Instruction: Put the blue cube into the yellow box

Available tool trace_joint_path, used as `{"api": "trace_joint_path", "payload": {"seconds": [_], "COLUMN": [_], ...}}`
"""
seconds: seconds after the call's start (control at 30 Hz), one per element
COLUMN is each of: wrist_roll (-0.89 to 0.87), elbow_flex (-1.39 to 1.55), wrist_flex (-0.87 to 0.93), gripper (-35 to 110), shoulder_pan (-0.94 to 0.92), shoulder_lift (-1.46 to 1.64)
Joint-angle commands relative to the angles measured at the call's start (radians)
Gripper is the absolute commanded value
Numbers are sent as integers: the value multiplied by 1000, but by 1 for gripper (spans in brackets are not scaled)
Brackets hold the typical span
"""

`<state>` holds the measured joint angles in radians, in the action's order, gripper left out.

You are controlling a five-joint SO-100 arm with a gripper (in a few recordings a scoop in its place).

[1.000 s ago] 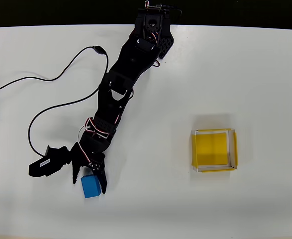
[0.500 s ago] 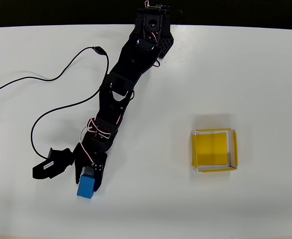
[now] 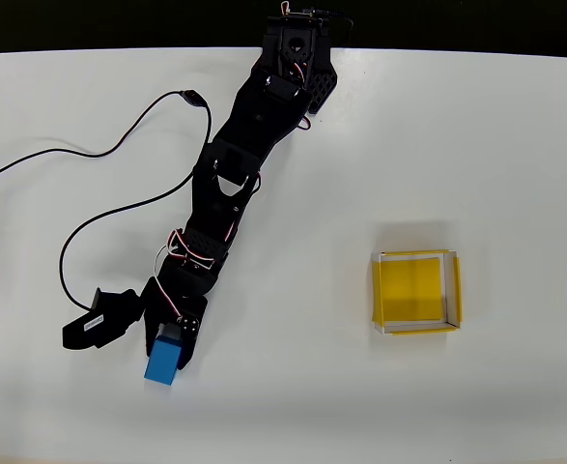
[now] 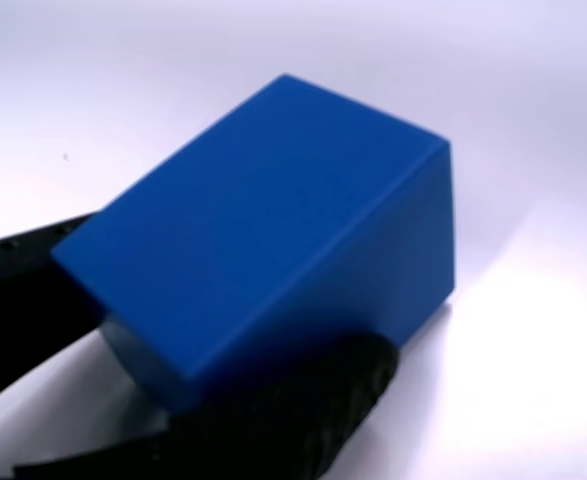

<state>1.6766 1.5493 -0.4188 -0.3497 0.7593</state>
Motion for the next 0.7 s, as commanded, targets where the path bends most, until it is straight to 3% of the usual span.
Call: {"api": "trace_joint_path", "payload": {"seconds": [0.0, 0.67], "wrist_roll": [-9, -69], "elbow_flex": [-17, 327], "wrist_flex": [2, 91], "gripper": [15, 14], "shoulder_pan": [25, 492], "shoulder_lift": [328, 1062]}}
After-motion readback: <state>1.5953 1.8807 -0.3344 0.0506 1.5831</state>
